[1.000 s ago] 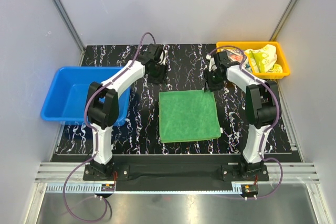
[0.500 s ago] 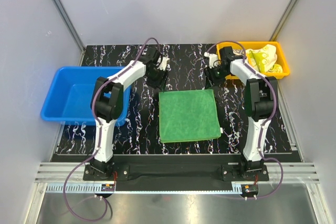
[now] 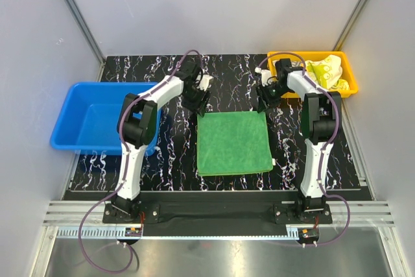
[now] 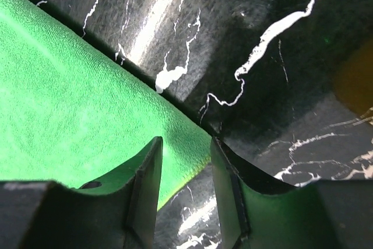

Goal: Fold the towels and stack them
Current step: Fold the towel

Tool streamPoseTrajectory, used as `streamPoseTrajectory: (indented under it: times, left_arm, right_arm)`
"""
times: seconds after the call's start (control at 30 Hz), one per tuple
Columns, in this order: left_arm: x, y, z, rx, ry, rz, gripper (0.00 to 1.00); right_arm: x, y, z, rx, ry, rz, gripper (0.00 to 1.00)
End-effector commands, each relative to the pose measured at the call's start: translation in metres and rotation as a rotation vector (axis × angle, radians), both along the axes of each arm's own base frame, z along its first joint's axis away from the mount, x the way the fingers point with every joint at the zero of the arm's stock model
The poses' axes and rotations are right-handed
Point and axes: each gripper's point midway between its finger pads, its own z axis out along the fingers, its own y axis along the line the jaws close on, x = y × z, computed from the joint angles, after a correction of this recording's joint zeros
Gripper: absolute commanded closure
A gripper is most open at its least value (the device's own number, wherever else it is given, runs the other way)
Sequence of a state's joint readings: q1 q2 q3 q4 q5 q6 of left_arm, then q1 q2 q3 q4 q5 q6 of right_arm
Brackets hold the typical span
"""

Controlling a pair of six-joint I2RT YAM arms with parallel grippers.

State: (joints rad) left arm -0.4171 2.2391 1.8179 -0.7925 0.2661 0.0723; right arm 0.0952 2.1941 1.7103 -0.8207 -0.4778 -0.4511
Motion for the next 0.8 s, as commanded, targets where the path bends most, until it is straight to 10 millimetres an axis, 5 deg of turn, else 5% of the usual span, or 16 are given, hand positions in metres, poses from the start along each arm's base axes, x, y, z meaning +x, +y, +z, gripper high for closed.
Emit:
streamPoseTrajectory:
  times: [0.0,0.3,0.77]
  left_arm:
    - [0.014,-0.005,0.008,-0.017,-0.044,-0.034,0.42]
    - [0.017,-0.010,0.005,-0.031,-0.040,-0.070,0.46]
    - [0.022,-0.016,0.008,-0.047,-0.039,-0.091,1.00]
  right_arm:
    - [0.006,-0.002,0.007,0.001,-0.018,0.027,0.54]
    - [0.012,-0.009,0.004,-0.029,-0.033,0.026,0.55]
    - [0.006,-0.008,-0.005,0.000,0.008,0.035,0.68]
